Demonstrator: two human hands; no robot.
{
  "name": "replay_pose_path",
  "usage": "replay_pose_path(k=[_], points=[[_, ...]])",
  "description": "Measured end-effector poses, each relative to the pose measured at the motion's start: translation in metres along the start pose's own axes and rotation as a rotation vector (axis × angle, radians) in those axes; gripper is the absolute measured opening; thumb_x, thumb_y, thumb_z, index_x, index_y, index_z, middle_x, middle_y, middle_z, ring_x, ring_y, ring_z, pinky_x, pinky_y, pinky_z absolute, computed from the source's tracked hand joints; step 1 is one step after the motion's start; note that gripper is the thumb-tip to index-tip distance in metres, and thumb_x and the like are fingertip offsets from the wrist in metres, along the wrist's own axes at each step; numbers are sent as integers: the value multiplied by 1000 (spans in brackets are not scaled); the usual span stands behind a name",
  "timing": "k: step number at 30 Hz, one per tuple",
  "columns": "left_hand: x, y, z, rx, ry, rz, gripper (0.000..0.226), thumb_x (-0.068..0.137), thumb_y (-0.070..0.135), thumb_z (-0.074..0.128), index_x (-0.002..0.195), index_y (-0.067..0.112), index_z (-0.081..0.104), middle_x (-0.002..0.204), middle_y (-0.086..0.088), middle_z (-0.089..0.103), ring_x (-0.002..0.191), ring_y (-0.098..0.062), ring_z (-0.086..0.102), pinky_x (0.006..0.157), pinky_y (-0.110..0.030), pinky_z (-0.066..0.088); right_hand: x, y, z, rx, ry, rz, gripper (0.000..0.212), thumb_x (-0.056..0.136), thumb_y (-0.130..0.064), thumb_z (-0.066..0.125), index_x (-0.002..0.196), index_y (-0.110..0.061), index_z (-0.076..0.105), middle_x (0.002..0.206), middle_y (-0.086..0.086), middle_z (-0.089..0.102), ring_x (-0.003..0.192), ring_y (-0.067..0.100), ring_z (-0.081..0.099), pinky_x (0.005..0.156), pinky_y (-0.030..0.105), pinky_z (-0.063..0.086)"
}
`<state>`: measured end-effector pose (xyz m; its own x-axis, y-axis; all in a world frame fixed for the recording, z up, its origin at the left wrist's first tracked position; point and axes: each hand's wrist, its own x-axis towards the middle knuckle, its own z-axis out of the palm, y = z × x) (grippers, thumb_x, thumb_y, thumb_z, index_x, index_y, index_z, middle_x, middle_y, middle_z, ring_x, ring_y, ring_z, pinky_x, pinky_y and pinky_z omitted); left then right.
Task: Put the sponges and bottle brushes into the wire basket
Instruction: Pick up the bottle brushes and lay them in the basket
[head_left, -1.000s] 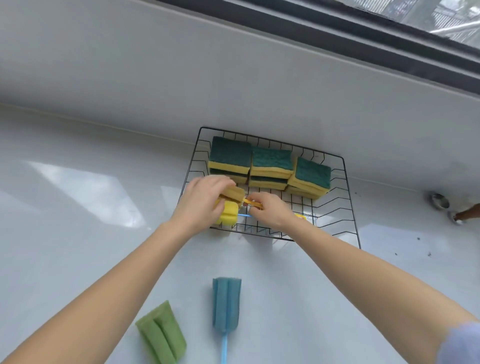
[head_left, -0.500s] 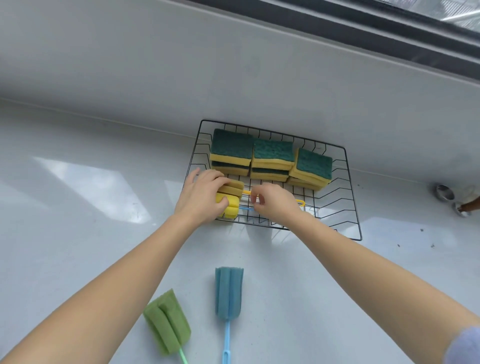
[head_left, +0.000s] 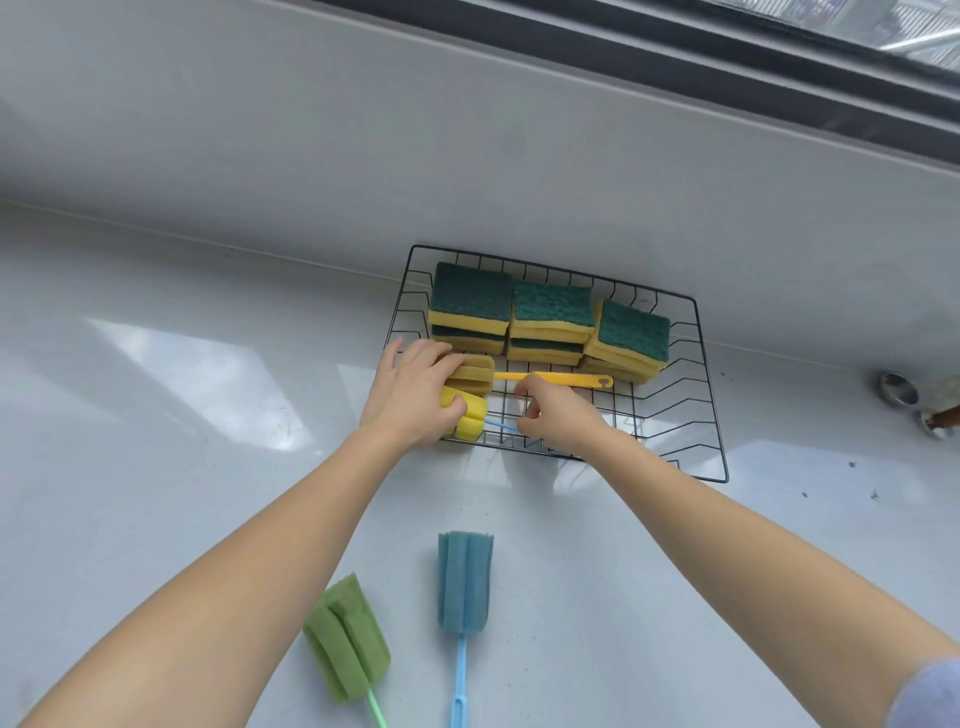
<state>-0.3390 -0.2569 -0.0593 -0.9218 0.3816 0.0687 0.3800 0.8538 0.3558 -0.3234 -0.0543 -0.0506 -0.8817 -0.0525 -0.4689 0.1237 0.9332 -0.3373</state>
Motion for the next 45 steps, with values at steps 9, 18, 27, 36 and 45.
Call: replay_pose_path(k=[9,18,27,36,45], points=[[2,-2,3,74,-32,7,51,87,38,44,136,27,41,147,3,41,136,-17,30,118,-44,12,-1,-1,2,-3,130,-26,47,81,-21,64,123,-16,43,110,6,57,86,24,56,66,41,50],[2,-3,6,105,-43,16,51,87,39,41,137,27,39,150,2,37,138,-18,27,117,-45,11,1,3,5,-4,153,-11,59,81,-21,67,131,-9,39,124,11,48,111,29,50,82,42,51],[4,-4,5,97,-51,17,48,87,39,42,134,28,42,148,2,40,137,-18,30,117,-45,14,5,3,6,13,95,-57,48,81,-16,64,126,-11,48,108,9,58,89,23,53,69,34,45],[-1,-3,-1,-37,15,37,39,90,33,48,128,26,50,144,2,44,136,-17,32,118,-44,15,-4,2,5,111,306,-131,44,84,-17,58,125,-25,45,88,-5,58,79,17,54,59,32,43],[-63,50,-25,-521,328,-21,18,85,15,54,100,21,62,107,4,64,104,-13,55,91,-33,45,-73,-9,3,375,638,-379,26,82,-8,57,99,-28,58,81,-8,59,70,10,54,62,35,53]])
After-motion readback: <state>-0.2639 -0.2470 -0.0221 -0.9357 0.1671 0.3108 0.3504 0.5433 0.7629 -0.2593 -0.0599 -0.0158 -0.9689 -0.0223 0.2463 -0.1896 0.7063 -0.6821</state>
